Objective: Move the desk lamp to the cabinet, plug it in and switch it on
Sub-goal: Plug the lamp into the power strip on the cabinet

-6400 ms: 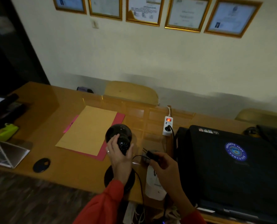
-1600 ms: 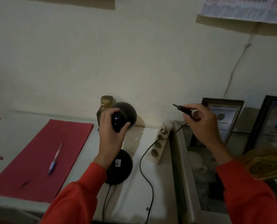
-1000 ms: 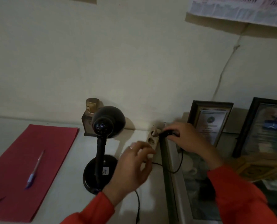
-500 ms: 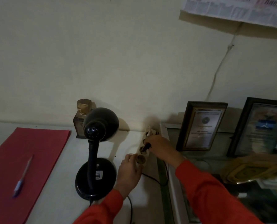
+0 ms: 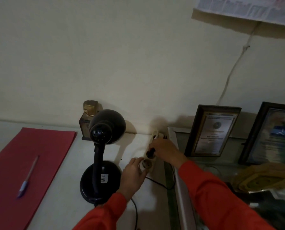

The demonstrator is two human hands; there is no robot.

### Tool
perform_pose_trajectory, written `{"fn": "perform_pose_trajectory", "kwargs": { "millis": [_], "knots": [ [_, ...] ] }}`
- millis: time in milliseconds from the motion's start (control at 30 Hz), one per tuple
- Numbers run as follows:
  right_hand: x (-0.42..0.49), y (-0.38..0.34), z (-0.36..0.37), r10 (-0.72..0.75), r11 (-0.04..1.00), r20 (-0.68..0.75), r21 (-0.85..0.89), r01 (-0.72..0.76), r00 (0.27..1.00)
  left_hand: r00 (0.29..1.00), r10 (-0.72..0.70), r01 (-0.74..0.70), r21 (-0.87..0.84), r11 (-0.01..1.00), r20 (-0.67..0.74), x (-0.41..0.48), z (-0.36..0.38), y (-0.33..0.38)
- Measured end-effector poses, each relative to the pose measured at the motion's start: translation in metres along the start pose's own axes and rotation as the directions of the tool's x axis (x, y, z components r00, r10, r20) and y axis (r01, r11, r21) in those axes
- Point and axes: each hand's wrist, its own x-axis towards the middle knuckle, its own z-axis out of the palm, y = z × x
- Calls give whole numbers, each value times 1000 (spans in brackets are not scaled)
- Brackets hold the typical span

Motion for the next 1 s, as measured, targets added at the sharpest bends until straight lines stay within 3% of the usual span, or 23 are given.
{"fn": "perform_pose_trajectory", "kwargs": {
  "millis": [400,700,1000],
  "knots": [
    [4,-8,-5,12,995,-48,-101,-17,999,1000,0,0,-13,1000,-22,-1,-3,-2],
    [3,0,-3,28,996,-40,-83,-31,999,999,-40,40,-50,998,-3,1,-4,-2],
    [1,1,-8,-142,958,-53,-260,124,988,998,-62,62,-68,996,8,2,-2,-3]
  ]
}}
